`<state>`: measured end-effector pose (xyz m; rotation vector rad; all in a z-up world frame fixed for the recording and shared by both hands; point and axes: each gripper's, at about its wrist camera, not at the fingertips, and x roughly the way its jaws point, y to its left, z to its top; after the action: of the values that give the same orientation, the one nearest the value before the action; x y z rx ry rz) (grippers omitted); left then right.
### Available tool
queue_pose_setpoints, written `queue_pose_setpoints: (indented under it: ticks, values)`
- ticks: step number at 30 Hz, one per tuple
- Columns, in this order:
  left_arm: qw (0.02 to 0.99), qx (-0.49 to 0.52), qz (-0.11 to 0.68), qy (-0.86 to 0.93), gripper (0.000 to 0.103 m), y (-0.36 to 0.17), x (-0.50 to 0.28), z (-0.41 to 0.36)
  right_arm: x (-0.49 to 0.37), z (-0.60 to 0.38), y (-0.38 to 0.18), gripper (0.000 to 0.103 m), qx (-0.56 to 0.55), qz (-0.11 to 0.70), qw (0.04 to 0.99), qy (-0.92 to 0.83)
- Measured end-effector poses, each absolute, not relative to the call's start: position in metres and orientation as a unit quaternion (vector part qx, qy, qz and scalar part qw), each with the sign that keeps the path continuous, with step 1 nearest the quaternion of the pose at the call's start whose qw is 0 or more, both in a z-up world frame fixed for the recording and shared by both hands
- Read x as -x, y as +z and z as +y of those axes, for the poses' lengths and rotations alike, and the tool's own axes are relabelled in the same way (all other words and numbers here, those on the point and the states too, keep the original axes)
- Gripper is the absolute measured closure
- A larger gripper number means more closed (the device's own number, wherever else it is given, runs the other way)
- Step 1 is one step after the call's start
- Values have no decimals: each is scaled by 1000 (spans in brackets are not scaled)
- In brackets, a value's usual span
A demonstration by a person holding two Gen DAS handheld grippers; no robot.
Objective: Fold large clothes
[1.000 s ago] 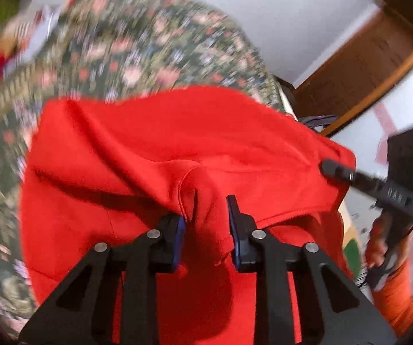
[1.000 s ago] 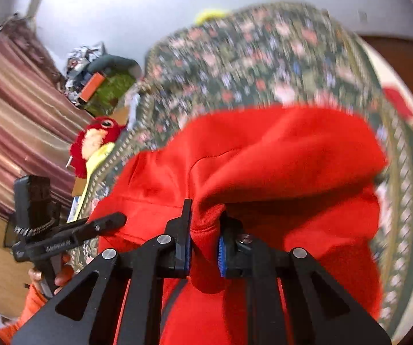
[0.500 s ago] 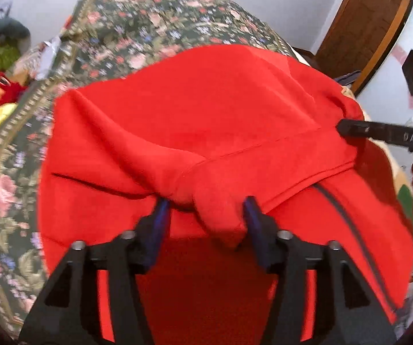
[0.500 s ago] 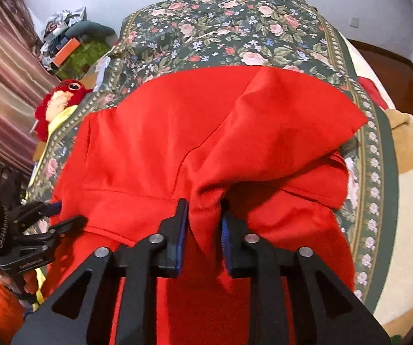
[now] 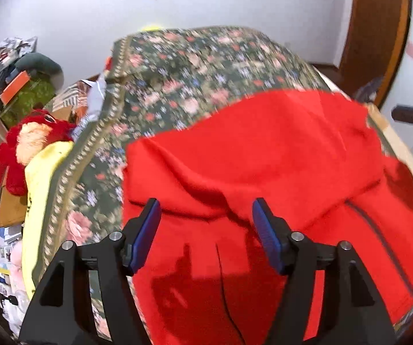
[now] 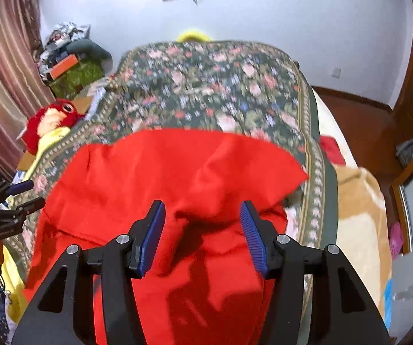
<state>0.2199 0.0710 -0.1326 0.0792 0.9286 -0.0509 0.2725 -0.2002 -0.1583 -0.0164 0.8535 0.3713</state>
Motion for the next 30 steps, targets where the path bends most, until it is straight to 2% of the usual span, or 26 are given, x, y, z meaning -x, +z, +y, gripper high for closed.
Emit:
queue_pose_setpoints:
  ticks: [4,10,19,24,30]
  values:
    - [900,-29,435,-10,35,-125,-243,81,-286,-185,-157,36,-2,404,895,191]
    - [882,35,469,-39,35,-145,-281,81,-311,-153,-185,33,-4,449,863,232]
    - [828,114,547,-40,35,-221,-306,93,-326,-157,-231,33,23,509,829,230]
    - [807,205,554,-3,35,-242,-292,137,-334,-198,-239,33,-50,532,819,210]
    - [814,221,536,40,35,-227,-265,165,-328,-238,-241,31,-126,546,812,164]
